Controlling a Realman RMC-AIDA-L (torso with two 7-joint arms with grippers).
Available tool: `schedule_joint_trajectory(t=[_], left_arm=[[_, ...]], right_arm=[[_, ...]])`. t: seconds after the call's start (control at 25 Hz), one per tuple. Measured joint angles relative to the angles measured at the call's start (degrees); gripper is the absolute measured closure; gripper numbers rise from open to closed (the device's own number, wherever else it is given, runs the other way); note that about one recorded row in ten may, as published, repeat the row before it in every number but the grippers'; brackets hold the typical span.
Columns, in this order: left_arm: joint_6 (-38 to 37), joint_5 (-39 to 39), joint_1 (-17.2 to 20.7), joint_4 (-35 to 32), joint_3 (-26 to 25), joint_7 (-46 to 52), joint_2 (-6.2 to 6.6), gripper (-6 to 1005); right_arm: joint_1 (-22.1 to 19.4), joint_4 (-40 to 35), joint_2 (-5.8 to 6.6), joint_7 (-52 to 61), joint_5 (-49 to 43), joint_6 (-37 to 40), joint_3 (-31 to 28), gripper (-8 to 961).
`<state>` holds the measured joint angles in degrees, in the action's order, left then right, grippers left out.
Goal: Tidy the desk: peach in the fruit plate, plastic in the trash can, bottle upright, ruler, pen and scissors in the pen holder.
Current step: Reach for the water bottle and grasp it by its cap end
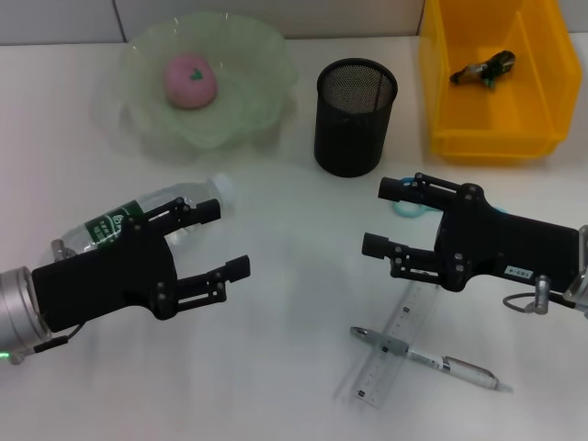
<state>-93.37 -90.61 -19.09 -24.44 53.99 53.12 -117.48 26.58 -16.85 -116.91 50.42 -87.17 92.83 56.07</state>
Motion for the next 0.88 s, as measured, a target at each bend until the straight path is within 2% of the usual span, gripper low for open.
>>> schedule_joint_trajectory(t=[0.52, 0.88], left_arm=[[-0.05, 0.0, 0.08, 0.01, 0.05, 0.05, -0.03, 204], [0.04, 0.0, -0.05, 0.01, -0.06, -0.08, -0.11, 205]], right_arm=[[0.06, -0.05, -0.06, 0.46, -0.5, -0.47, 0.44, 210], [0.56, -6.31, -0.15, 7.81, -9.28, -4.92, 0.04, 210]])
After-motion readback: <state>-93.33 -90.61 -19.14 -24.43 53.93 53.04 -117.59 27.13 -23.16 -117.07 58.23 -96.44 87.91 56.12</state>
